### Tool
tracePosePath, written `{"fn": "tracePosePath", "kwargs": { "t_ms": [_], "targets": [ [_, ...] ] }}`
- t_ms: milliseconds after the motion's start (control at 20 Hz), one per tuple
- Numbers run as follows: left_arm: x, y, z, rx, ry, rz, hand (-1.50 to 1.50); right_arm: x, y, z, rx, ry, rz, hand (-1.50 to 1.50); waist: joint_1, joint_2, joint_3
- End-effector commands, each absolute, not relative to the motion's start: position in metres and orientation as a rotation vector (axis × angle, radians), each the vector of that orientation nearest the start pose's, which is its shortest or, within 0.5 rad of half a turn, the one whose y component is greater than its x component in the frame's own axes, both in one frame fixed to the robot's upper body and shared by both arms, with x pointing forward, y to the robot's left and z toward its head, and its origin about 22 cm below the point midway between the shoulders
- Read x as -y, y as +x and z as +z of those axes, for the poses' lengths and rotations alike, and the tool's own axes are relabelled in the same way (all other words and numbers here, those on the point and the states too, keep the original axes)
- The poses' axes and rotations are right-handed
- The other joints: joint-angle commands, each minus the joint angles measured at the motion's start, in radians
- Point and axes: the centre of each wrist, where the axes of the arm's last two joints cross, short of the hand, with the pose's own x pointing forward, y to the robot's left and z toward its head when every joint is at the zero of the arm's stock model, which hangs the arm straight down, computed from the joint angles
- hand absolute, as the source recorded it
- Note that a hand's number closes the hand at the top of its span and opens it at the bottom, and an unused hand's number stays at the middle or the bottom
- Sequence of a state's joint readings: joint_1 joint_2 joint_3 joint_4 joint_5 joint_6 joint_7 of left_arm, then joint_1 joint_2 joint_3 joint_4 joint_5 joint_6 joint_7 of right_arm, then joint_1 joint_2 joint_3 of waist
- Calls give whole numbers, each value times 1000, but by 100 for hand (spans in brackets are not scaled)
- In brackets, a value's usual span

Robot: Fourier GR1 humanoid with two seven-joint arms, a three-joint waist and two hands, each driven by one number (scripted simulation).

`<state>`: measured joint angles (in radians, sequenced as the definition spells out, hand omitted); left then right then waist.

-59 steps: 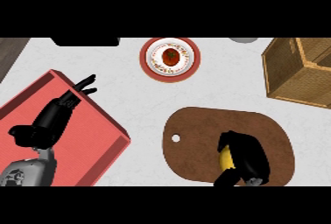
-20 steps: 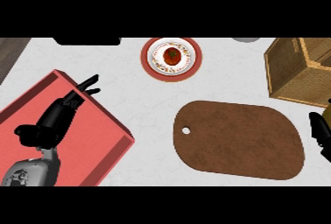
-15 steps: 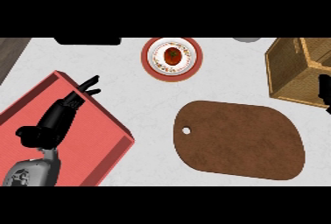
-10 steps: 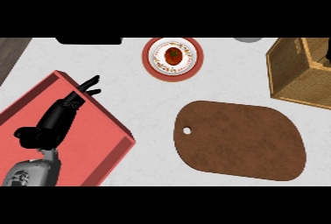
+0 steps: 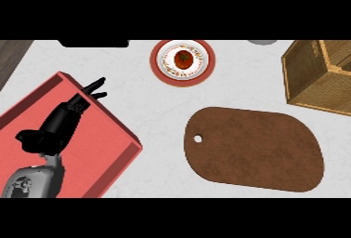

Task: Pick the lemon from the cutting board and place it in the basket

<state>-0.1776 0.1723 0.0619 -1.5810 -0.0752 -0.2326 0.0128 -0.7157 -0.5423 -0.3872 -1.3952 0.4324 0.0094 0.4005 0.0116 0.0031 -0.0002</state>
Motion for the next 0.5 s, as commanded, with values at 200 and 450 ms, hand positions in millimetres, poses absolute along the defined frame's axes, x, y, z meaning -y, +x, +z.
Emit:
{"fn": "tracePosePath", "kwargs": {
  "t_ms": [200,450],
  "targets": [
    [-264,274,64,1694,37,-378,0,417,371,227,1594,-958,141,150,4,0,1],
    [-259,275,56,1713,41,-397,0,418,386,178,1626,-1010,116,150,6,2,1]
  ]
}}
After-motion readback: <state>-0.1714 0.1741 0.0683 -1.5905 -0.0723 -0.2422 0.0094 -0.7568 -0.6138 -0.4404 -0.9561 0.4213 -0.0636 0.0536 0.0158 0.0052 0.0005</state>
